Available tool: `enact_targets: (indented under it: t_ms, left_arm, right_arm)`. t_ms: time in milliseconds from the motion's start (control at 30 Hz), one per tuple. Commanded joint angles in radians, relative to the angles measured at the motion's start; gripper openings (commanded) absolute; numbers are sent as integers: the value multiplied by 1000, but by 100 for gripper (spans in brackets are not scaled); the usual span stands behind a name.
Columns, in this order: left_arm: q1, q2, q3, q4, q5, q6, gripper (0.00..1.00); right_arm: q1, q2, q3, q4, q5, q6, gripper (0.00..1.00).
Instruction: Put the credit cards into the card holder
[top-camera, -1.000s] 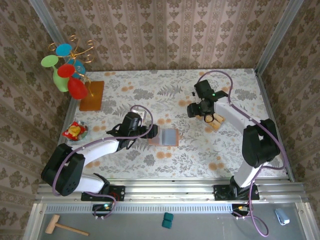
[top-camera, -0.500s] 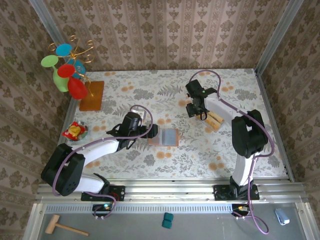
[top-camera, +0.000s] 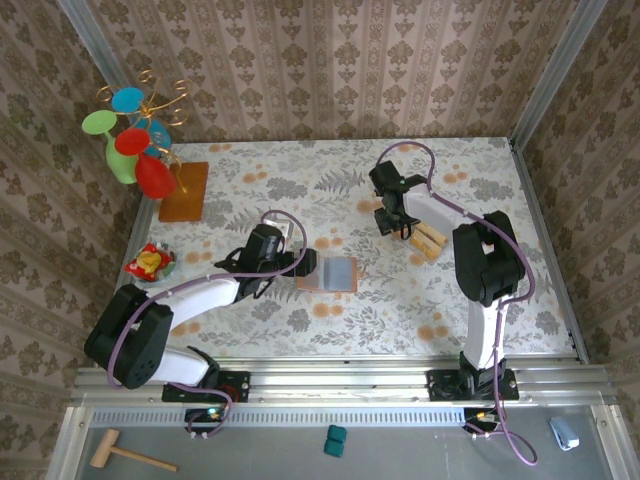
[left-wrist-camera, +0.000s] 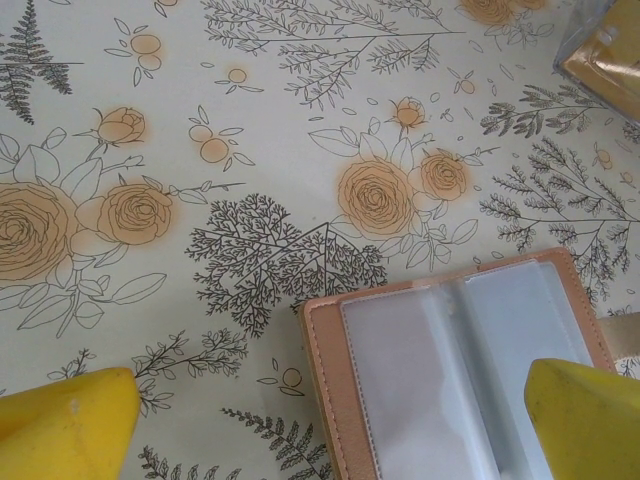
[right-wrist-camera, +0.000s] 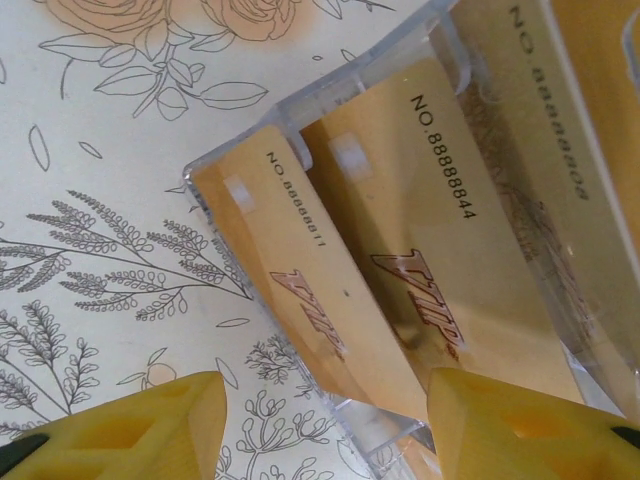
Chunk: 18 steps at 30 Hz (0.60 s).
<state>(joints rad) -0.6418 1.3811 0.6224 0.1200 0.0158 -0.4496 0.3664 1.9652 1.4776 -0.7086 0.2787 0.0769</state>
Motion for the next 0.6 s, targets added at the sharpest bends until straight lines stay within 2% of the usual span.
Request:
enact_targets:
  t_ms: [0,233,567]
  left_arm:
    - [-5,15,0,18,12,-12,100]
    - [-5,16,3,21,13,-12,100]
    - [-5,25,5,24,10,-15,100]
  right_arm:
    - [-4,26,23,-26,23,-16,57]
    - [-3,31,16,-19,-32,-6,53]
    - [-3,0,-5,-9,-84,-6,42]
